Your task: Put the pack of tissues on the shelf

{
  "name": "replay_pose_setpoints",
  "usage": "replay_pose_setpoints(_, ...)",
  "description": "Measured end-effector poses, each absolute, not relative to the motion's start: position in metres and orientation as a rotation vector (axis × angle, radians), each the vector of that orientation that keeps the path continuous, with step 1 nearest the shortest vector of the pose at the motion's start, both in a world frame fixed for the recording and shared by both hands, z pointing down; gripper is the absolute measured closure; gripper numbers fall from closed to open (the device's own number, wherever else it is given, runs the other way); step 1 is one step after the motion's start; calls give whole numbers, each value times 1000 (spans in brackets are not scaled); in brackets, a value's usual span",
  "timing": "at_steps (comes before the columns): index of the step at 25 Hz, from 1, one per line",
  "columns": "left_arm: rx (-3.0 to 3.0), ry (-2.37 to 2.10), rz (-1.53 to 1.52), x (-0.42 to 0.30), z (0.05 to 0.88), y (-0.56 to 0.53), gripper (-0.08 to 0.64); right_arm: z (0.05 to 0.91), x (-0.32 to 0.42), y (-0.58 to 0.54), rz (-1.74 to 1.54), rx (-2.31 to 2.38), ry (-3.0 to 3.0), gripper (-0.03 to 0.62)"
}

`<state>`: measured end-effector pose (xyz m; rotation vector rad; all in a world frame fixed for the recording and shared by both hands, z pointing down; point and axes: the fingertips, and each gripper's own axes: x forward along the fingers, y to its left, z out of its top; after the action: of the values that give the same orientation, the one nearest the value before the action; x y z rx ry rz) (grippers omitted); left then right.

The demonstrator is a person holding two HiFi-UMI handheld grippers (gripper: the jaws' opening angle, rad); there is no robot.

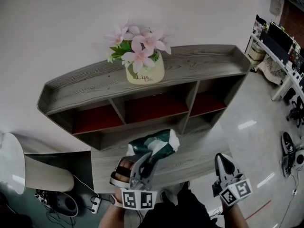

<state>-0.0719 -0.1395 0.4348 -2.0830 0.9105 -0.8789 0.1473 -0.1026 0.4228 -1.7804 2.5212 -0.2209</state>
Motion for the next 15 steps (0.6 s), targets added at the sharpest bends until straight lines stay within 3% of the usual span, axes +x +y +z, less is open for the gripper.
replay_pose_setpoints(15, -1990, 945, -949, -35, 427, -209, 431, 421, 184, -168, -246, -1698, 2551, 581)
